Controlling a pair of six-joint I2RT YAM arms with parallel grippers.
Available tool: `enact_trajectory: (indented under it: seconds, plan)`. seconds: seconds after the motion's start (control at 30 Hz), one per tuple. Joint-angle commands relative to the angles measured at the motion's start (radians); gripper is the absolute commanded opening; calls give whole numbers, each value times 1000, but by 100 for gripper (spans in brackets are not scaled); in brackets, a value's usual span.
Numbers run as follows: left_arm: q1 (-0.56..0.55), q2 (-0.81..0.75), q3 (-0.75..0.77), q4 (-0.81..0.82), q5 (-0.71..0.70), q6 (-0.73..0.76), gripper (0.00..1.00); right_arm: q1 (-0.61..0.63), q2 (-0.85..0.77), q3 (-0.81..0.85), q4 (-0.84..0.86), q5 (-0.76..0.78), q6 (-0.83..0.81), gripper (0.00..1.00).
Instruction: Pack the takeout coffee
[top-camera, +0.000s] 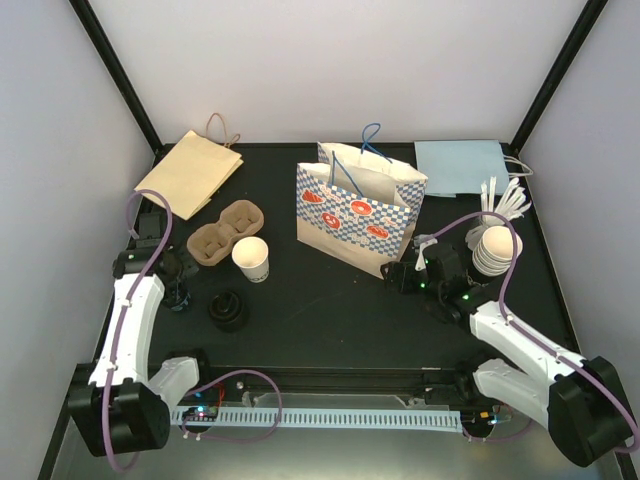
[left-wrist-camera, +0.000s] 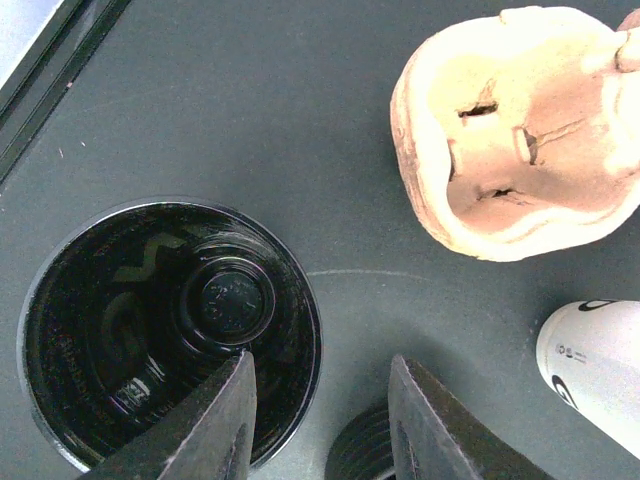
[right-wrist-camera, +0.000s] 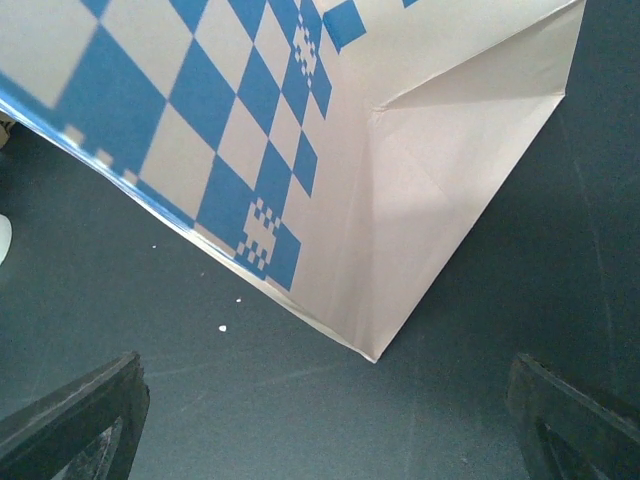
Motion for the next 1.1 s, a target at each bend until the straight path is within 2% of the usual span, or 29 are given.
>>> enact_trajectory:
  seconds: [0.0, 0.37, 0.6, 0.77, 0.93, 1.07]
  plan:
    - [23, 16, -1, 22, 19, 23, 38, -5, 7, 7, 30, -7, -8, 100]
    - [44, 67, 0, 27, 104, 58, 28, -4, 22, 11, 33, -14, -8, 100]
    - [54, 93, 2, 22, 93, 54, 29, -4, 23, 11, 32, -13, -8, 100]
    - [57, 88, 0, 21, 90, 54, 20, -4, 29, 14, 33, -15, -8, 100]
    - [58, 94, 0, 18, 82, 50, 20, -4, 38, 17, 29, -16, -10, 100]
    - [60, 94, -1, 20, 85, 53, 16, -4, 37, 16, 30, -16, -10, 100]
